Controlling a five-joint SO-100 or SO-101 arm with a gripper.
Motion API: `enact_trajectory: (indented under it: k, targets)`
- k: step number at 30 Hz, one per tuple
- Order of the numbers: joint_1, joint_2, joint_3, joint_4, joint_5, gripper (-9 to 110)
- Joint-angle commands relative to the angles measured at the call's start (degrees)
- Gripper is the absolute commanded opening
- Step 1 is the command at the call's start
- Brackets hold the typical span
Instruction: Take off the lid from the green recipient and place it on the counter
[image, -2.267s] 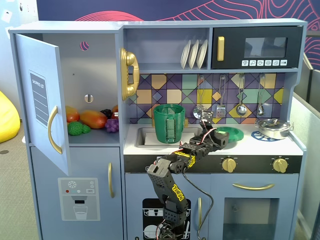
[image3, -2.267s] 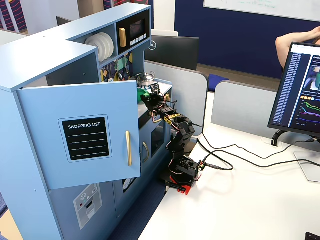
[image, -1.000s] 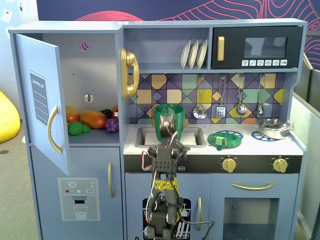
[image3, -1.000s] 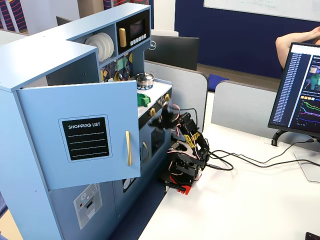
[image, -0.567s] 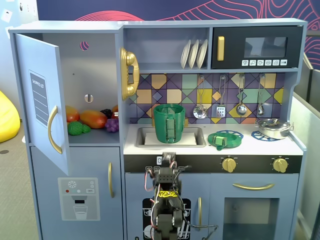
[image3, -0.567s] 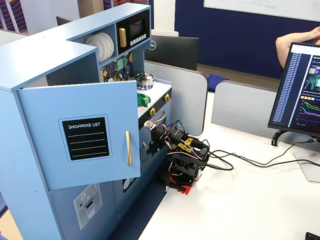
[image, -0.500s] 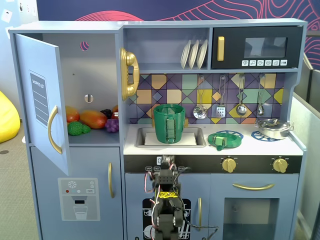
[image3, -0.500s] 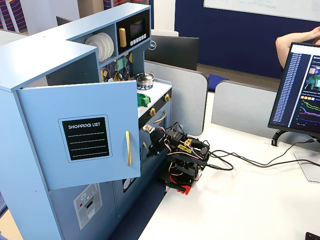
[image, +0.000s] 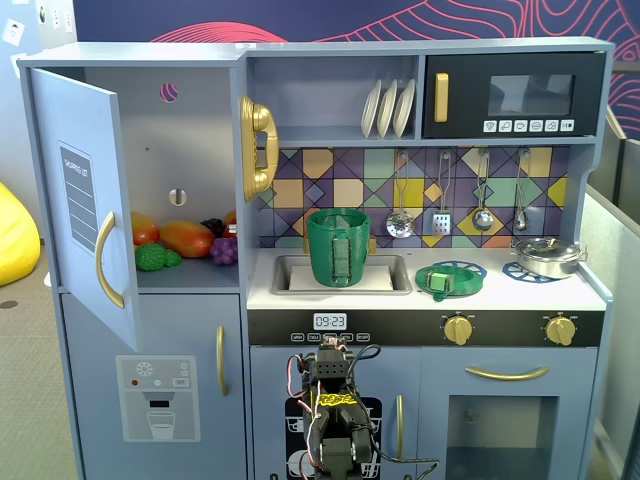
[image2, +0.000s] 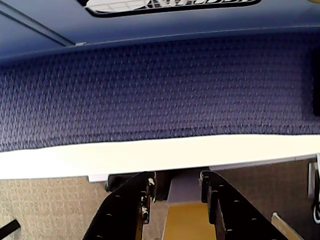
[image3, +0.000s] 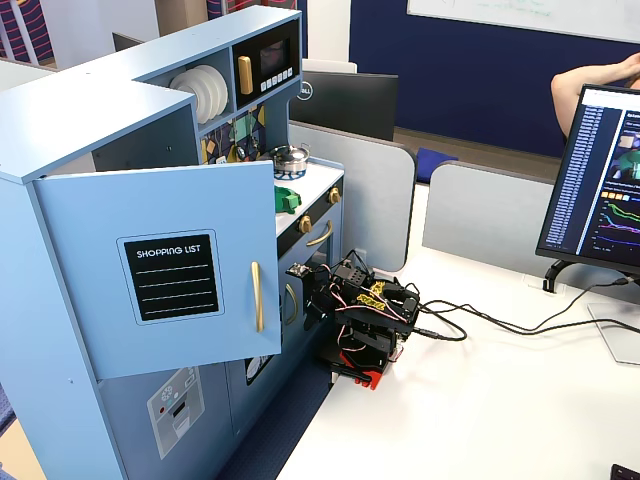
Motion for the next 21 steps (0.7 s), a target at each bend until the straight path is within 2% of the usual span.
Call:
enact_trajectory:
  k: [1,4,21]
  targets:
    - [0.5,-0.2,-0.3,9.8,-4.8,1]
    - [0.4,-0.2,-0.3,11.3,0.5,1]
    - [0.8,-0.2,-0.3,11.2,0.5,1]
